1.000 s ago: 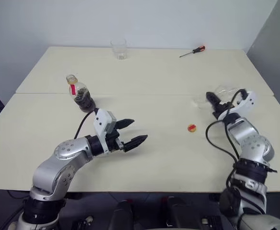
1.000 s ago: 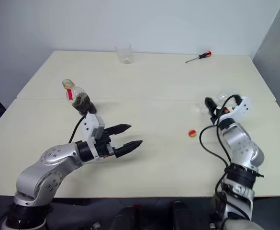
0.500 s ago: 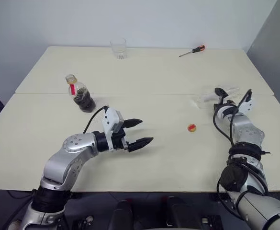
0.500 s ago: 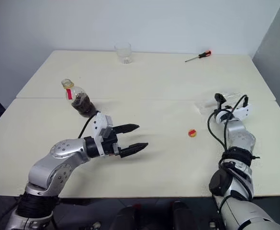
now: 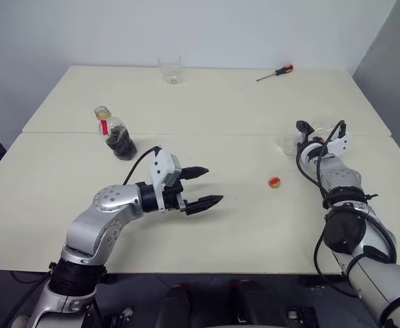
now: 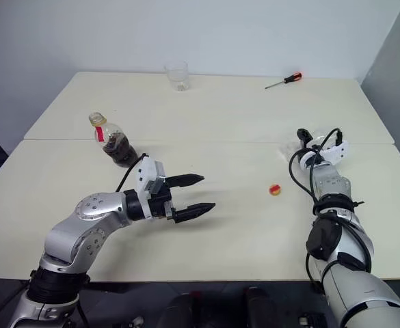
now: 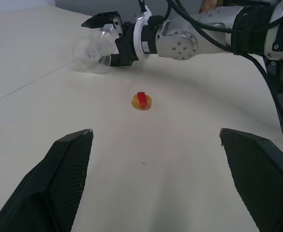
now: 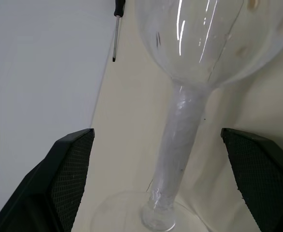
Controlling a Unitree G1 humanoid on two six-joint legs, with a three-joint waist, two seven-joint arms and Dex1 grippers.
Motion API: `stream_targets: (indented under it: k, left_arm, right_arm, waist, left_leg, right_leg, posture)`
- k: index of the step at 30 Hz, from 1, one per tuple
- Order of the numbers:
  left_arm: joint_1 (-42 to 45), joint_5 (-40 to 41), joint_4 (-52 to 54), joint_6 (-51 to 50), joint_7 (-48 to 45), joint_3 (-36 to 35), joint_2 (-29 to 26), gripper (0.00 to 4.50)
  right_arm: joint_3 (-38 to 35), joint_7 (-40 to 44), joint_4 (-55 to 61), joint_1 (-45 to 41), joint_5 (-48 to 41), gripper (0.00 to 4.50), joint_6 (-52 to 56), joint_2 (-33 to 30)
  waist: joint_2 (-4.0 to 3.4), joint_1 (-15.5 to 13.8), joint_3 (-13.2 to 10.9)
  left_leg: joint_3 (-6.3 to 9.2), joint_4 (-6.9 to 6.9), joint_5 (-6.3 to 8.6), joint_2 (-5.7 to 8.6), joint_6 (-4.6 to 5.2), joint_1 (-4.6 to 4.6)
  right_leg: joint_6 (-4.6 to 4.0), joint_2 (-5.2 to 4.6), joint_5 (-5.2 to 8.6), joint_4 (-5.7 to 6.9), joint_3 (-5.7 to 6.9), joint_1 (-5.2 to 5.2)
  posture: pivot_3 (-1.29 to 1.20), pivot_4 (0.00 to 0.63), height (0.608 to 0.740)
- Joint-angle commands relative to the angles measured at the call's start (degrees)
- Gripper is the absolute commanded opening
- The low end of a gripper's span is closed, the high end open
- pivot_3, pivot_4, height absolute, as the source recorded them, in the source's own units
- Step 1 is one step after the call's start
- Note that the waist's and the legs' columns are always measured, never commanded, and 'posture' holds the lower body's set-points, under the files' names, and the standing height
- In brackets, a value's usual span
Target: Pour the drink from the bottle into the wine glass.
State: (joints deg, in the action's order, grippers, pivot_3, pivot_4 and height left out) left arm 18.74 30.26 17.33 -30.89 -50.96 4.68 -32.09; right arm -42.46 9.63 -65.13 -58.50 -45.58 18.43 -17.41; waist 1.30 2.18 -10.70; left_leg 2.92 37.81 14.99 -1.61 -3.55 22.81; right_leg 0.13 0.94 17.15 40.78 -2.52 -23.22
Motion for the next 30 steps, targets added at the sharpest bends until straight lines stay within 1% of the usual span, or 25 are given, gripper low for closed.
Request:
stream_targets:
  k: [1, 8, 11, 12, 16, 18, 22, 25, 28, 30]
  left_arm:
    - [0.81, 0.35, 0.74, -0.01, -0.78, -0.30, -0.34, 4.50]
    - [1.04, 0.37, 0.65, -0.29, -1.27, -0.41, -0.39, 4.50]
    - [1.16, 0.27, 0.59, -0.22, -1.23, -0.35, -0.26, 4.50]
    - [1.23, 0.13, 0.56, -0.17, -0.98, -0.43, -0.20, 4.50]
    - [1.19, 0.19, 0.30, -0.58, 0.59, -2.88, -1.05, 4.50]
    - [1.35, 0.69, 0.24, -1.26, 2.40, -5.55, -1.64, 4.50]
    - [0.77, 0.84, 1.10, -1.95, 3.96, -9.10, -3.57, 4.50]
    - [-0.91, 1.67, 3.07, -3.47, 6.09, -11.53, -4.07, 4.50]
    - [-3.87, 2.47, 5.90, -4.75, 7.55, -13.42, -4.47, 4.50]
    - [-7.43, 3.11, 8.78, -5.93, 9.76, -15.58, -4.30, 4.50]
  right_arm:
    - [-0.06, 0.26, -2.76, -0.39, 1.56, 3.90, -3.14, -1.35]
    - [0.44, 0.92, -4.44, -0.65, 3.40, 1.43, -4.76, -1.96]
    - [3.97, 3.72, -3.71, -0.87, 6.64, 0.46, -4.55, -1.72]
    - [5.66, 5.00, -3.15, -1.07, 8.06, 0.21, -4.35, -1.43]
    - [15.75, 12.79, 3.70, -1.60, 15.03, 0.16, -5.56, 2.56]
    - [21.16, 16.01, 9.95, -0.50, 18.33, 0.16, -7.85, 5.75]
    - [28.67, 18.29, 18.80, 2.19, 23.60, 0.16, -14.01, 11.55]
    - [33.42, 19.12, 20.73, 3.51, 27.76, 0.16, -20.44, 15.30]
    - [35.67, 18.72, 20.32, 3.83, 30.02, 0.16, -25.45, 18.35]
    - [37.65, 18.29, 18.80, 3.85, 32.19, 0.16, -30.09, 21.02]
  waist:
    - [0.00, -0.14, 0.00]
    - [0.00, -0.19, 0.00]
    - [0.01, -0.26, 0.01]
    - [0.01, -0.29, 0.01]
    - [0.00, -0.02, 0.00]
    - [-0.03, 0.96, -0.02]
    - [-0.11, 1.57, -0.07]
    - [-0.12, 1.24, -0.07]
    - [-0.11, 1.20, -0.07]
    - [-0.11, 1.13, -0.07]
  left_leg:
    - [0.00, 0.00, 0.00, 0.00, 0.00, 0.00]
    - [-0.01, 0.00, 0.00, -0.01, 0.00, 0.00]
    - [0.01, 0.01, 0.00, -0.02, 0.00, -0.01]
    - [0.01, 0.04, 0.00, -0.01, 0.00, -0.01]
    - [0.03, 0.01, 0.00, -0.02, 0.00, -0.01]
    - [-0.02, -0.04, 0.00, -0.08, -0.01, 0.00]
    - [0.03, -0.28, -0.02, -0.23, -0.03, 0.02]
    - [0.08, -0.34, -0.02, -0.22, -0.04, 0.05]
    - [0.03, -0.30, -0.02, -0.23, -0.04, 0.06]
    - [0.02, -0.25, -0.02, -0.23, -0.04, 0.07]
  right_leg:
    - [0.00, 0.00, 0.00, 0.00, 0.00, 0.00]
    - [0.00, -0.01, 0.00, -0.02, -0.01, 0.00]
    - [0.00, -0.02, 0.00, -0.02, 0.01, 0.03]
    - [0.01, -0.02, 0.00, -0.01, 0.00, 0.04]
    - [0.01, -0.02, 0.00, -0.01, 0.01, 0.01]
    - [0.00, -0.03, 0.00, 0.00, -0.07, -0.06]
    - [-0.10, -0.01, 0.04, 0.11, 0.00, -0.29]
    - [-0.11, -0.06, 0.05, 0.06, 0.05, -0.30]
    - [-0.10, -0.24, 0.05, 0.05, -0.02, -0.29]
    - [-0.09, -0.31, 0.05, 0.04, -0.03, -0.27]
  posture:
    - [0.00, 0.150, 0.740]
    - [0.00, 0.150, 0.740]
    - [0.00, 0.150, 0.740]
    - [0.00, 0.150, 0.740]
    - [0.00, 0.150, 0.740]
    - [0.00, 0.150, 0.740]
    - [0.00, 0.150, 0.740]
    - [0.00, 0.150, 0.740]
    - [0.00, 0.150, 0.740]
    - [0.00, 0.150, 0.740]
